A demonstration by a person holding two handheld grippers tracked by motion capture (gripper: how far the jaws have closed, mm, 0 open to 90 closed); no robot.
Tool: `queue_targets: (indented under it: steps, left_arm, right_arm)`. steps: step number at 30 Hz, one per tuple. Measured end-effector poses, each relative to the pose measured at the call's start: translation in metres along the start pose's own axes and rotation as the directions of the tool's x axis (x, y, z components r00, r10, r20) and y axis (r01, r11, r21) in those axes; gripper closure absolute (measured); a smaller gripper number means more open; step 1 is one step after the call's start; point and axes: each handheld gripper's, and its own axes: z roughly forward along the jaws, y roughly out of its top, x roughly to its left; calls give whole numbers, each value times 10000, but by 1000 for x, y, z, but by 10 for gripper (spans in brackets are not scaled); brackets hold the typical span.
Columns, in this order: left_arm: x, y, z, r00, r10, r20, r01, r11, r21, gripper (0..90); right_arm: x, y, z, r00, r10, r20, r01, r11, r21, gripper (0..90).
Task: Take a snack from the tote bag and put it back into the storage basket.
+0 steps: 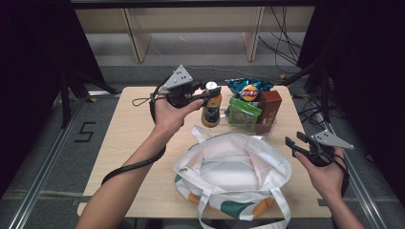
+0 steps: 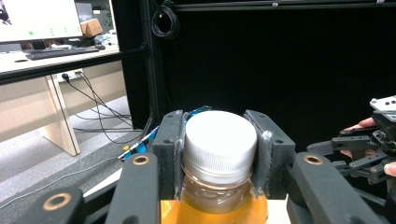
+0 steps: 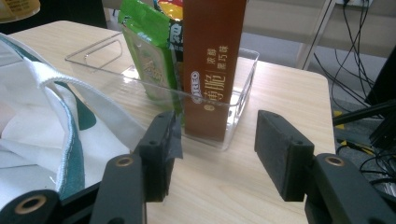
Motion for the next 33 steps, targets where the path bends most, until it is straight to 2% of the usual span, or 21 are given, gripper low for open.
queue_targets:
  steps: [3,4,7,14,15,17,26,27,28,29,33]
  left_arm:
    - [1,0,2,10000,-27,-28,27,10000,-20,589]
    - [1,0,2,10000,-35,-24,35,10000,-27,589]
    - [2,-1,4,10000,-27,-14,27,10000,-1,589]
    - [4,-2,8,9998,-141,115,142,9999,-84,589]
    - [5,-2,9,9998,-149,138,150,9999,-83,588]
    - [5,-2,10,9998,-94,178,96,9999,-104,589]
    - [7,-5,18,9997,-82,221,81,10000,17,588]
    - [8,-5,19,9997,-91,225,91,10000,17,588]
    - [8,-6,20,9997,-76,244,75,10000,31,588]
    - [8,-6,21,9997,-82,240,81,10000,40,589]
    - [9,-7,24,9995,-135,287,133,9999,60,588]
  right_arm:
    - [1,0,0,9999,99,43,-99,9999,-36,495]
    - [3,0,0,9992,385,123,-386,9993,3,494]
    - [1,0,1,9997,212,110,-212,9998,-48,495]
    - [2,-1,1,9995,272,155,-272,9996,-33,495]
    - [5,0,2,9977,650,172,-646,9977,-227,494]
    - [4,0,1,9984,558,113,-558,9984,-62,494]
    - [7,-1,2,9966,829,22,-829,9965,49,492]
    - [6,-2,3,9982,593,57,-593,9982,-12,492]
    - [6,-2,2,9981,604,72,-604,9982,34,492]
    - [4,-2,1,9992,406,72,-406,9991,113,492]
    - [4,-2,1,9991,424,-79,-423,9990,140,490]
